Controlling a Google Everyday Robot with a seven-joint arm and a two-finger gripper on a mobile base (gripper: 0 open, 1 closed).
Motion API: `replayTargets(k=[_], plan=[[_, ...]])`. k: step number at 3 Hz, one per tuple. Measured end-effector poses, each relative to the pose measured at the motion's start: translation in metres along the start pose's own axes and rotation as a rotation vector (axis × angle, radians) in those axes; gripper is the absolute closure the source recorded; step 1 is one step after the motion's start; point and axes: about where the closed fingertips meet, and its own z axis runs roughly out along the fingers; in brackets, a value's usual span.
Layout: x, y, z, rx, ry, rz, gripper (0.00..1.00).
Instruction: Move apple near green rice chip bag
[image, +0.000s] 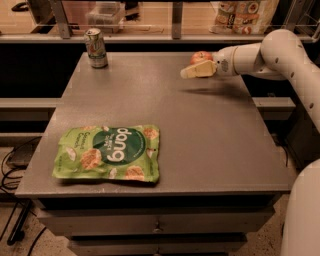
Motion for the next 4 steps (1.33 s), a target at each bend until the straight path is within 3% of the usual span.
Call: replayTargets(k=[2, 3, 4], plan=[[-0.008, -0.008, 0.018, 0.098, -0.065, -0.033, 0.00], [-0.010, -0.012, 0.023, 0.138, -0.080, -0.037, 0.16], [-0.014, -0.013, 0.024, 0.151, -0.083, -0.036, 0.39]])
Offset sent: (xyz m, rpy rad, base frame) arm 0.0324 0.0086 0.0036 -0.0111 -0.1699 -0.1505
